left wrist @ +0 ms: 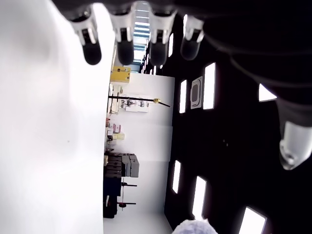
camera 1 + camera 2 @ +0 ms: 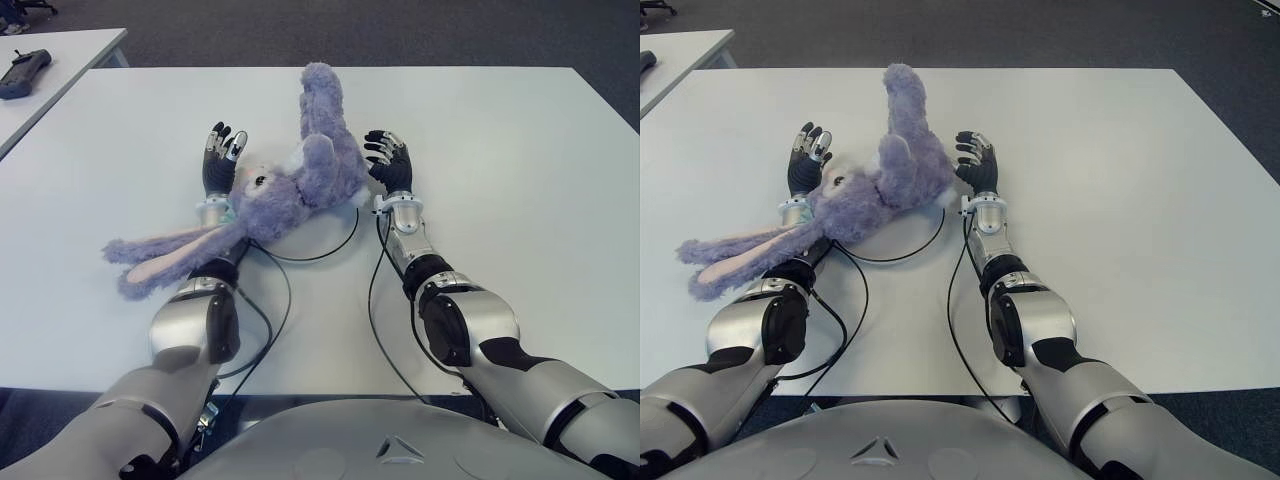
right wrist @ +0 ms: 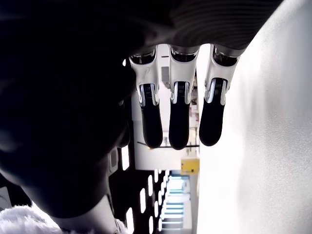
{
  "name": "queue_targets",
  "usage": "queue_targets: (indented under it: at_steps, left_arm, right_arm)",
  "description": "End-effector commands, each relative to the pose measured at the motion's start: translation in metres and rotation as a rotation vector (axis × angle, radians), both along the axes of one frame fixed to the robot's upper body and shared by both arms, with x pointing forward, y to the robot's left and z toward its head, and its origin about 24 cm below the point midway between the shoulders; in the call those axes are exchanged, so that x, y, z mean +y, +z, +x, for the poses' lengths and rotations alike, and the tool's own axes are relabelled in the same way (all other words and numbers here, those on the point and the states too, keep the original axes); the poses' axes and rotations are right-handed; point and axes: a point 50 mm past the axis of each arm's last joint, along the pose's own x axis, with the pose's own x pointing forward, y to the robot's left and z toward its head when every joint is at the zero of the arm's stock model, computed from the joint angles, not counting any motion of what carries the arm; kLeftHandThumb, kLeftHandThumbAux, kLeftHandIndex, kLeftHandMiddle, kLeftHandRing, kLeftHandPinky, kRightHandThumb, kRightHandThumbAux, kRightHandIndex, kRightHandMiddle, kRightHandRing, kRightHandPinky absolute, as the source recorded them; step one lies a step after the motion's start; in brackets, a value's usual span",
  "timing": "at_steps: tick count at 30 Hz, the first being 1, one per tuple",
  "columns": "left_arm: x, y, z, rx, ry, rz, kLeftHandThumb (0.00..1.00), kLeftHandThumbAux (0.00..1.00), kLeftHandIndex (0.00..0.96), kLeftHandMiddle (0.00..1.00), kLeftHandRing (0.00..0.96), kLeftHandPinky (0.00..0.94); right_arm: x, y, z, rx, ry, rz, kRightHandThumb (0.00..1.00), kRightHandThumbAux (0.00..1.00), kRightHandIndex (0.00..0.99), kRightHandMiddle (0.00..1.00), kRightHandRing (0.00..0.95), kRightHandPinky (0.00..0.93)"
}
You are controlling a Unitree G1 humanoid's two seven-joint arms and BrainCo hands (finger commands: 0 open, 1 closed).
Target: Put the doll into the plate.
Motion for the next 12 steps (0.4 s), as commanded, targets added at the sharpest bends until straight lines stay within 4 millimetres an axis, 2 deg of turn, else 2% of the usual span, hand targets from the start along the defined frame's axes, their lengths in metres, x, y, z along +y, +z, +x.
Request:
queue_targets:
  at_steps: [1, 12]
  left_arm:
    - [-0.0061, -0.1107, -0.1001, 0.416, 0.03, -0.12, 0.0, 0.521, 0.081, 0.094, 0.083, 0.093]
    - [-0.0064, -0.111, -0.1003, 0.419, 0.028, -0.118, 0.0, 0.522, 0.077, 0.09, 0.079, 0.088]
  right_arm:
    - [-0.0022, -0.0957, -0.0699, 0.384, -0.021, -0.004, 0.104, 0.903, 0.291, 0.352, 0.363, 0.349]
    - [-0.0026, -0.0959, -0.0696, 0.39, -0.029, 0.003, 0.115, 0.901, 0.3, 0.354, 0.362, 0.341]
